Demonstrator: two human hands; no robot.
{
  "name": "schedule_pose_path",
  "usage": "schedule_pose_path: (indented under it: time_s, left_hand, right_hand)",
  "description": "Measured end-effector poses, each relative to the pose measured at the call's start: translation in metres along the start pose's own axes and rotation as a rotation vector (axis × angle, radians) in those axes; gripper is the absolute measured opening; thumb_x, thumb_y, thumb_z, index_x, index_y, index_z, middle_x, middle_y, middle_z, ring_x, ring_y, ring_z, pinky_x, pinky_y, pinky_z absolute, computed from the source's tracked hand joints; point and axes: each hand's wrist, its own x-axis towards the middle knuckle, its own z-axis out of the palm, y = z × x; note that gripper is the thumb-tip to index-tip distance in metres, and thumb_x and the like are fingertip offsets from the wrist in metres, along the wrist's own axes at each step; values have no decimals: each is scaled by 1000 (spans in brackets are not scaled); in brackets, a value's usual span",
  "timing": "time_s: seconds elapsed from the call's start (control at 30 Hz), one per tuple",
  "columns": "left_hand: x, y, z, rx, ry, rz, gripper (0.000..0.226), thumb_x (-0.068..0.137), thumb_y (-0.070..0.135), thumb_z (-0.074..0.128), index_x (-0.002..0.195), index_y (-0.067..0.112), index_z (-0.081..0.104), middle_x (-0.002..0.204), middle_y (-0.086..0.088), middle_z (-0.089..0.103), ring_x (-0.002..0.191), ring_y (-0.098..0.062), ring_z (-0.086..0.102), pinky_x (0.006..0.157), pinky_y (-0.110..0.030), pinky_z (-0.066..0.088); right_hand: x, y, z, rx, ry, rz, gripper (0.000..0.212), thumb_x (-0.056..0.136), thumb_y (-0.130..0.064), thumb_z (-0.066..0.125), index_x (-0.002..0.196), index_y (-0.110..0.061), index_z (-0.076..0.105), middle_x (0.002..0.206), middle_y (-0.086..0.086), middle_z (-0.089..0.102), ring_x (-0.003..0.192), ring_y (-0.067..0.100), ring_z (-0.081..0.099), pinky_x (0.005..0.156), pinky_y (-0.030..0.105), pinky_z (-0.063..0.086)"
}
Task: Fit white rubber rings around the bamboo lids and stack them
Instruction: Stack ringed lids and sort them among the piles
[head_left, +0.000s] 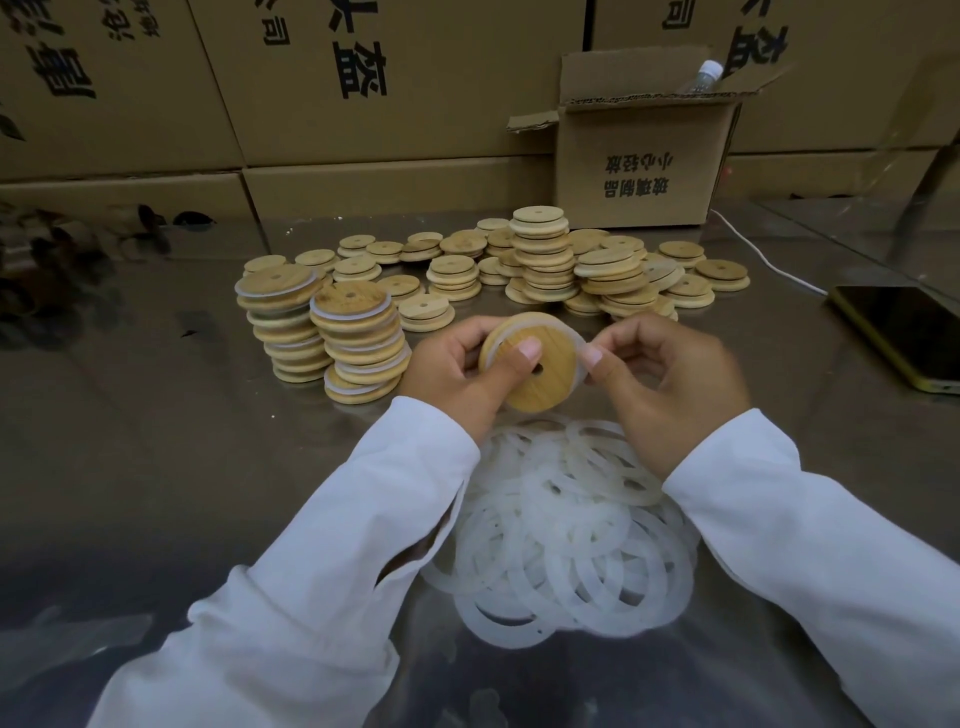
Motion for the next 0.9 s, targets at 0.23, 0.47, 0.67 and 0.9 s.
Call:
schedule_pose_path:
  time_s: [0.23,0.47,0.67,0.9]
  left_hand:
    - [1,1,0,-36,13,-41,11,84,12,61,88,22,65,74,6,70,77,-14,66,75,-39,55]
    - [0,4,0,-82,9,-49,12,84,11,59,93,17,65,83,-4,69,83,-21,65,82,-43,53]
    - [-1,5,0,-71,-13,-8,16,78,19,60,94,17,65,81,-1,69,80,-17,65,78,-41,54]
    - [-1,1,-1,-107,-70,-65,29,67,31,62,93,19,67,81,0,71,82,-17,67,75,-36,56]
  right_hand:
    - [3,-2,-1,-43,-40,55,22,86,-16,59,69,-29,55,72,-11,61,77,14,60,78,31,49]
    - [3,-7,-3,19,-76,87,20,85,-14,61,69,-25,57,73,-4,64,79,21,63,79,35,52]
    - [0,-8,-3,157,-87,119,17,84,-11,63,70,-20,61,63,-3,63,59,5,61,66,19,52]
    - [0,-8,-5,300,-66,129,13,82,-7,64,71,-14,65,54,-6,63,49,0,57,56,10,47]
